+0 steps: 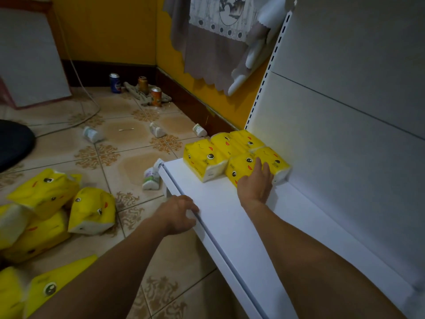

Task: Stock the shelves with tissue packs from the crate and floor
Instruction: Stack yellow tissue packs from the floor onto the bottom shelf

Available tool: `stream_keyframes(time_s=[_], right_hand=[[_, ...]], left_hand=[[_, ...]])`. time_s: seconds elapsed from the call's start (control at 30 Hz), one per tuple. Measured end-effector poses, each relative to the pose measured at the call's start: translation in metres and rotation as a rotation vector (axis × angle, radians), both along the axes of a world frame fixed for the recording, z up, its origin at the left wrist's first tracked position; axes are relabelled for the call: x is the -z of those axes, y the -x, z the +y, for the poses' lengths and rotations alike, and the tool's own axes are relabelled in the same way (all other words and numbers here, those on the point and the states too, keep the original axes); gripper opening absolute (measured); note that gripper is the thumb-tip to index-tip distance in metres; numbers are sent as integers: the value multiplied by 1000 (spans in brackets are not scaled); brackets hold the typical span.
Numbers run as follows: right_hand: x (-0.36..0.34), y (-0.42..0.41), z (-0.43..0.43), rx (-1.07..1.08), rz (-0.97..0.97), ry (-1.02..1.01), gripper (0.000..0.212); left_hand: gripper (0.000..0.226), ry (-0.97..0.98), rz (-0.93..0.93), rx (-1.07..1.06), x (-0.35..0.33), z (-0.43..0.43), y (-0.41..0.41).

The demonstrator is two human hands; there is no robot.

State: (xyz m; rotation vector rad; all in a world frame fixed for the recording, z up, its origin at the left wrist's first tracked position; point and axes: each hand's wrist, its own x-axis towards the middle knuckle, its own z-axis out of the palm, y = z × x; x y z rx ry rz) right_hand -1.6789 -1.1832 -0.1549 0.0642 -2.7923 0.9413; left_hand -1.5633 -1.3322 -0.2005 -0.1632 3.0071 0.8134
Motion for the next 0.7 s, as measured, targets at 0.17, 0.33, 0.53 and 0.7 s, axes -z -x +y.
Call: stream_keyframes(time_s=[0.17, 0.33, 0.53, 0.7], right_hand=[[-10, -19, -46, -271, 84, -78, 62], [6, -56, -99, -490, 55, -134, 64], [47, -111, -155, -826, -245, -206, 64], [75, -157, -179, -1122, -682, -401, 65]], left_hand=[[41, -82, -19, -272, -3, -45, -39], [41, -123, -101, -569, 10, -97, -111], [41, -66, -349, -699, 33, -136, -203], [63, -179, -620, -670, 49, -139, -230]])
